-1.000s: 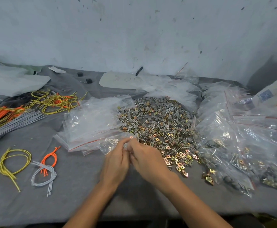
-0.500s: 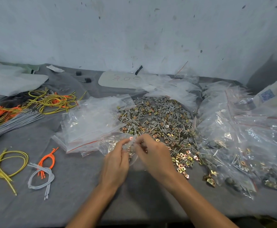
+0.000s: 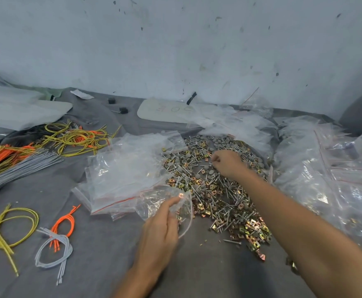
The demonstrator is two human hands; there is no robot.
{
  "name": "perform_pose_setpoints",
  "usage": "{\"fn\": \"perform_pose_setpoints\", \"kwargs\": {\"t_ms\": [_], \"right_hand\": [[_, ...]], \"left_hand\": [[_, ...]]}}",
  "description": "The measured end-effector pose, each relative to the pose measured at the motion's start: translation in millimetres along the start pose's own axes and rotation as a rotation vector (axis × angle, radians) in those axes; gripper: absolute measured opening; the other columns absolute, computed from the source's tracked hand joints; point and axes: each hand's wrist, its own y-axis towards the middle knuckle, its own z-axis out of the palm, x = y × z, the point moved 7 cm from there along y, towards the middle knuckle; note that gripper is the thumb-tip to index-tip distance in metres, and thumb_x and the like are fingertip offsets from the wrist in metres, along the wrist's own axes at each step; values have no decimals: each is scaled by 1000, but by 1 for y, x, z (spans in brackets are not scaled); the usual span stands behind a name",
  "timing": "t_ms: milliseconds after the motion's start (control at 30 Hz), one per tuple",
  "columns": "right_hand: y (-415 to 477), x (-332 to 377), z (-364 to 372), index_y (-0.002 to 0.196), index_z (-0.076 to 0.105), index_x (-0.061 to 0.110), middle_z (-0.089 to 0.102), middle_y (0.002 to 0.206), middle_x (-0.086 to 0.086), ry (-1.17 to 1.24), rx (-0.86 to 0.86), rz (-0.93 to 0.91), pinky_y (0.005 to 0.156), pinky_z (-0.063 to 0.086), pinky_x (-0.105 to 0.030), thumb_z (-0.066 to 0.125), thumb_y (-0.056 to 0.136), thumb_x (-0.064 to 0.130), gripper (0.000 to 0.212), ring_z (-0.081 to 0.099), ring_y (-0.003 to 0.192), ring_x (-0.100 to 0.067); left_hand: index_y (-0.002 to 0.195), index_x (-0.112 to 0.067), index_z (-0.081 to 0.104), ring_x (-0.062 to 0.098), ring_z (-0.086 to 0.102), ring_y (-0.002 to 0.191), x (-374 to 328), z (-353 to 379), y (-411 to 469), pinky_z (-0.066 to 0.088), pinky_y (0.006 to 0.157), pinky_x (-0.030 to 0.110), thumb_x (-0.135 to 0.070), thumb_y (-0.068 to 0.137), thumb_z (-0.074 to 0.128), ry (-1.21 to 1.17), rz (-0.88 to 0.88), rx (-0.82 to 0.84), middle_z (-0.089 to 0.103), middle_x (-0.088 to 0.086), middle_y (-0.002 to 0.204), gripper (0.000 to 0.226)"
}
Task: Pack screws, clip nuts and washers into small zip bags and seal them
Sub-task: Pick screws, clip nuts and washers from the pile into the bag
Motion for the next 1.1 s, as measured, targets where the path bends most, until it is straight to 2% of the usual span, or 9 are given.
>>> {"fn": "perform_pose_setpoints", "kwargs": {"t_ms": [67, 300, 400, 533, 633, 733, 900, 967, 1100], "right_hand": [[11, 3, 7, 107, 73, 17, 71, 111, -4, -92, 27, -23, 84, 52, -34, 60, 98, 15, 16, 63, 94, -20], [19, 11, 11, 109, 73, 11, 72, 102, -8, -341, 174, -86, 78, 51, -30, 65, 93, 11, 18, 65, 90, -24], [15, 12, 11, 89, 67, 11, 67, 87, -5, -353, 166, -95, 65, 42, -23, 63, 90, 4, 8, 62, 82, -22], [9, 10, 7, 70, 57, 16, 58, 72, 2, -325, 145, -73, 51, 31, -22, 65, 87, 6, 21, 56, 69, -15], [4, 8, 8, 87, 67, 14, 65, 87, -1, -366, 150, -73, 65, 40, -26, 66, 89, 9, 6, 63, 84, -19], [0, 5, 7, 98, 70, 18, 67, 103, -1, -340, 154, -64, 82, 45, -32, 69, 90, 12, 10, 63, 96, -22], [-14, -7, -12, 81, 65, 23, 68, 92, 4, -54, 58, 12, 68, 56, -32, 68, 89, 8, 17, 64, 75, -12], [-27, -9, -27, 83, 68, 24, 69, 89, 7, 134, -19, 51, 60, 52, -26, 67, 88, 7, 18, 64, 73, -9], [-82, -3, -37, 93, 73, 21, 74, 85, 0, 771, -40, 104, 69, 58, -26, 71, 87, 6, 16, 72, 82, -21]], "left_hand": [[120, -65, 47, 5, 58, 60, 2, 1, 0, 39, 50, 21, -42, 95, 34, -8, 5, 6, 63, -26, 79, 36], [125, -53, 51, 4, 60, 67, 8, 1, 0, 43, 59, 28, -48, 93, 31, -63, -29, -12, 63, -22, 78, 37], [126, -49, 51, 3, 59, 65, 9, 2, 0, 42, 58, 29, -48, 93, 31, -66, -35, -15, 62, -22, 75, 38], [125, -50, 50, 6, 59, 65, 8, 1, 0, 48, 61, 33, -49, 92, 30, -67, -45, -10, 61, -19, 72, 39], [126, -49, 51, 5, 57, 64, 8, 3, 0, 42, 58, 32, -49, 92, 30, -63, -46, 2, 60, -21, 71, 40], [125, -51, 50, 4, 56, 63, 7, 2, -1, 39, 57, 31, -50, 92, 29, -56, -43, 6, 60, -21, 72, 39], [123, -55, 47, 2, 59, 69, 4, 1, -1, 37, 59, 23, -50, 91, 27, -26, -42, 9, 62, -25, 79, 37], [123, -55, 46, 2, 59, 70, 4, 2, 0, 37, 60, 21, -49, 91, 28, -28, -46, 10, 63, -26, 80, 38], [123, -54, 49, 5, 60, 68, 5, 2, 0, 40, 59, 27, -44, 91, 31, -37, -53, 8, 63, -20, 77, 37]]}}
